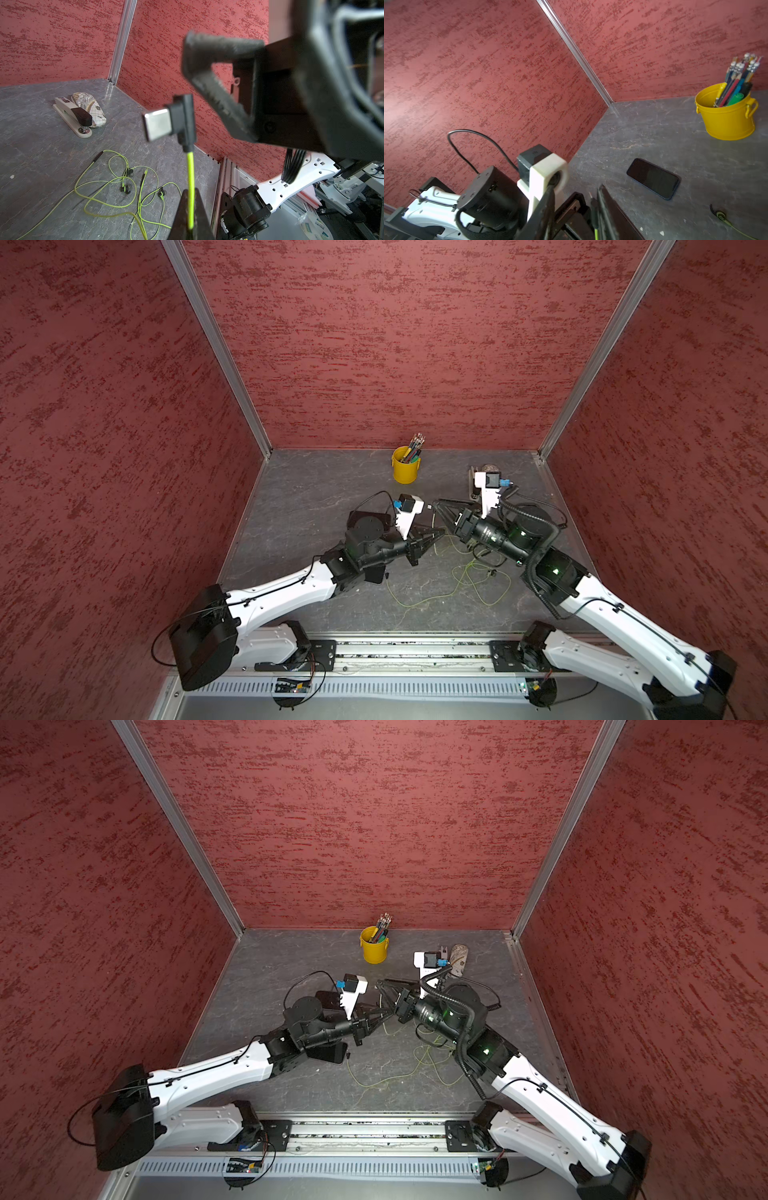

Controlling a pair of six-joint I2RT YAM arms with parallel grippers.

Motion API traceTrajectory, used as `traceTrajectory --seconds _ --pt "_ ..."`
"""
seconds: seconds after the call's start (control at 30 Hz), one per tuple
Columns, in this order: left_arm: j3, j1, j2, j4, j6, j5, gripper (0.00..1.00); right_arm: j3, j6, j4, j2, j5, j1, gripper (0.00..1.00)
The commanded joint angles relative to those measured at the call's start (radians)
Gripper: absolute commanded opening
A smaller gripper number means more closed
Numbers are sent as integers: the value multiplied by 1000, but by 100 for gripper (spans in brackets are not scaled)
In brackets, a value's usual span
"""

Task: Plug wired earphones into phones
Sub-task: Pick up the wired earphone from the center of the board.

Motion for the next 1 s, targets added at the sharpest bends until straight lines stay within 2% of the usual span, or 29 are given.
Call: traceTrajectory --seconds 0.0,0.4,0.67,0.97 --pt "21 -5 -19 -20 18 7 0 28 -8 -35 12 -27 -4 32" --pt "19 -6 -21 -24 22 -9 0 14 0 -55 6 1 -4 20" --pt "18 -6 -22 -25 24 -18 0 8 6 -67 1 -8 -4 22" --pt "21 -6 -19 -30 22 -19 0 -4 12 -56 0 -22 -4 14"
